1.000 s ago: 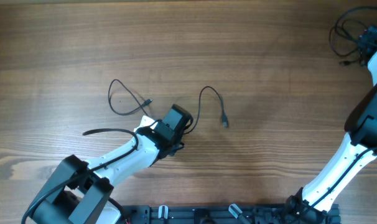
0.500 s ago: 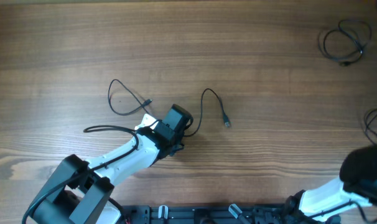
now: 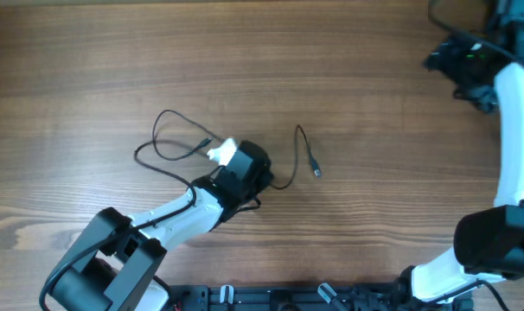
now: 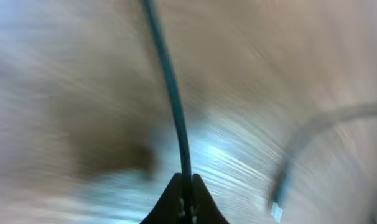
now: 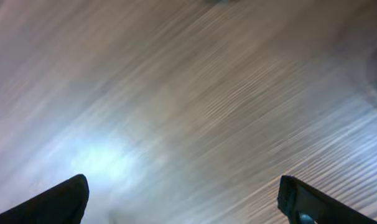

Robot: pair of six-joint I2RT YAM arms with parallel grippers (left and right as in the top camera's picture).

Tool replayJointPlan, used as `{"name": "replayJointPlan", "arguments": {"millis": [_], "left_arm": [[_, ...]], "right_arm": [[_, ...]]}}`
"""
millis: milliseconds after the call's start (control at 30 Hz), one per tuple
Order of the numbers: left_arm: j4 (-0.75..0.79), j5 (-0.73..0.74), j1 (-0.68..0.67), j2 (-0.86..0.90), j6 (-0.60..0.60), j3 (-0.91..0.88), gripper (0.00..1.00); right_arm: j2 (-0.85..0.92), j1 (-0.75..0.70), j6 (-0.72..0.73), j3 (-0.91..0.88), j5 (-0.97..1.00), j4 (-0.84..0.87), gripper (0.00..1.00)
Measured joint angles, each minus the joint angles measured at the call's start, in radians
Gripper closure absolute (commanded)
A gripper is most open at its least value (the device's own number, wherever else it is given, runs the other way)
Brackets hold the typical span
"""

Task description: Untangle cables

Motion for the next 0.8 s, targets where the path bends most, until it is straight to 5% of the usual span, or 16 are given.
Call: {"name": "replayJointPlan", "arguments": {"millis": [267,467,667,700,733,800], "left_arm": [[0.089,0.188,0.000,0.000,0.357,0.095,0.96],[0.092,0.283,-0.014,-0.006,0.499,0.198,0.94],[0.066,0.273,-0.068,-0.047,0.586,0.249,0.57],[0.035,0.249,-0.071,-0.051,0.594,0.253,0.36],[-0.009,0.217,-0.071,-0.053,0.596,0.254,0.00],[-0.111,0.143,-0.063,-0.053,0.604,0.255,0.00]], "right_arm": [[-0.016,0.042,-0.061,0.000,-0.076,-0.046,0.00],[-0.103,0.042,-0.119,0.000,-0.079,-0.064,0.00],[-0.171,0.042,-0.162,0.000,-0.080,-0.070,0.00],[-0.172,0.042,-0.170,0.000,-0.082,-0.080,0.00],[-0.172,0.042,-0.179,0.000,-0.084,-0.085,0.00],[-0.172,0.042,-0.197,-0.006,-0.102,-0.091,0.00]]}}
